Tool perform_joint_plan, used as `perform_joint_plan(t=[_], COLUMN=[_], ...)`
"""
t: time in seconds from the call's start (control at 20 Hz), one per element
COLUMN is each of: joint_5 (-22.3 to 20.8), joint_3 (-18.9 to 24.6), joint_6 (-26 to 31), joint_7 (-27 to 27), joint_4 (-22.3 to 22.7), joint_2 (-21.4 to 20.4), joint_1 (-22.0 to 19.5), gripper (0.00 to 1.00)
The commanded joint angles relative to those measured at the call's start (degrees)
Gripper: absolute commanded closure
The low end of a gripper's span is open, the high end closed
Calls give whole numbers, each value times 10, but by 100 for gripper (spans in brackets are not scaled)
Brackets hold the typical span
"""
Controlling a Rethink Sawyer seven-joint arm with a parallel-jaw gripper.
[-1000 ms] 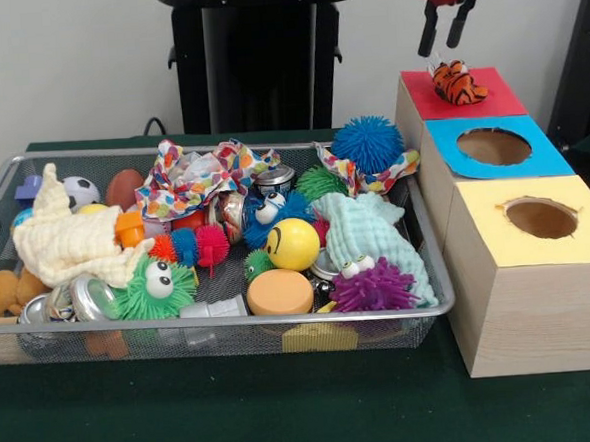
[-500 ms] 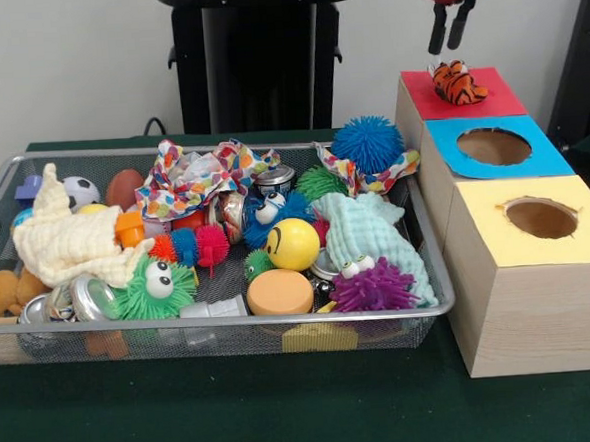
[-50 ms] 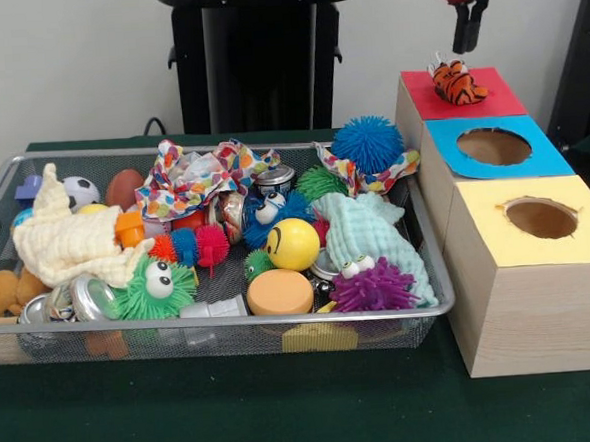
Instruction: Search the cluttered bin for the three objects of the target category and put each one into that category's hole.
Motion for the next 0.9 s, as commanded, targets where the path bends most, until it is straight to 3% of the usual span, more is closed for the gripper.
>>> perform_joint_plan(t=[0.05,0.4,0.9], joint_5=[47,29,-9], joint_3=[108,103,63], joint_6=[-73,-68,-41], joint_7=[101,112,110], joint_4=[47,44,51], joint_2=[-6,2,13], joint_1=[-48,-52,-38], gripper=[100,100,100])
